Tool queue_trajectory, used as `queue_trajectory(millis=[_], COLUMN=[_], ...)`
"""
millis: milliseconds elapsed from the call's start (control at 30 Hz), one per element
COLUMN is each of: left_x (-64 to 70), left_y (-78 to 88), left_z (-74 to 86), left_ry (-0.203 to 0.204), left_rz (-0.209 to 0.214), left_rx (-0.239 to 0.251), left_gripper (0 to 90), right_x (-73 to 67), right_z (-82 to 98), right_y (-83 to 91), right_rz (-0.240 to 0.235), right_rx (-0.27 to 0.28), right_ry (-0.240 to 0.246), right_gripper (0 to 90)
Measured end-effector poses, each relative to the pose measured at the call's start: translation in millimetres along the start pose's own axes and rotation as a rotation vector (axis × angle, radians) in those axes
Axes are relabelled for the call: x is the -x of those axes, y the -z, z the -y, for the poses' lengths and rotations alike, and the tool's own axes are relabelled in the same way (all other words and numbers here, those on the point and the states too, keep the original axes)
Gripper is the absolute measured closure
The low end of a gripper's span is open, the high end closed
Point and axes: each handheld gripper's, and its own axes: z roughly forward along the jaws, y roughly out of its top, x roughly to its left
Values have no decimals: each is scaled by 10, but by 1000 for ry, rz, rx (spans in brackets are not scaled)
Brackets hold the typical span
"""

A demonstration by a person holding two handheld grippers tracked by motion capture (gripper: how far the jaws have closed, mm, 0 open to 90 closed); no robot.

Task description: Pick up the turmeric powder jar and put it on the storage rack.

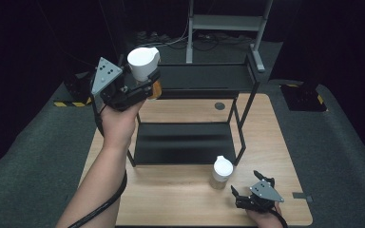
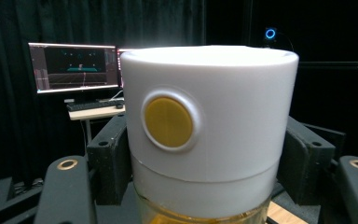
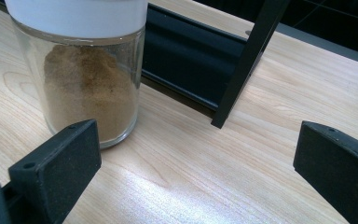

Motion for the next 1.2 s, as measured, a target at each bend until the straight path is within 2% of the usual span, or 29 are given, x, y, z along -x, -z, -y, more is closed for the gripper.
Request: queue_trajectory(millis=[600,1200], left_x=[-7,1], left_y=[-294,-488], left_z=[-22,-18], left_ry=[4,9], left_rz=[-32,-52], left_rx=[-17,-30], left_gripper=[306,306], right_x=[6,8], right_z=[8,20], right_y=[4,11], right_rz=[-1,1], right_rx=[4,11], right_ry=[-5,-7], right_gripper=[0,0])
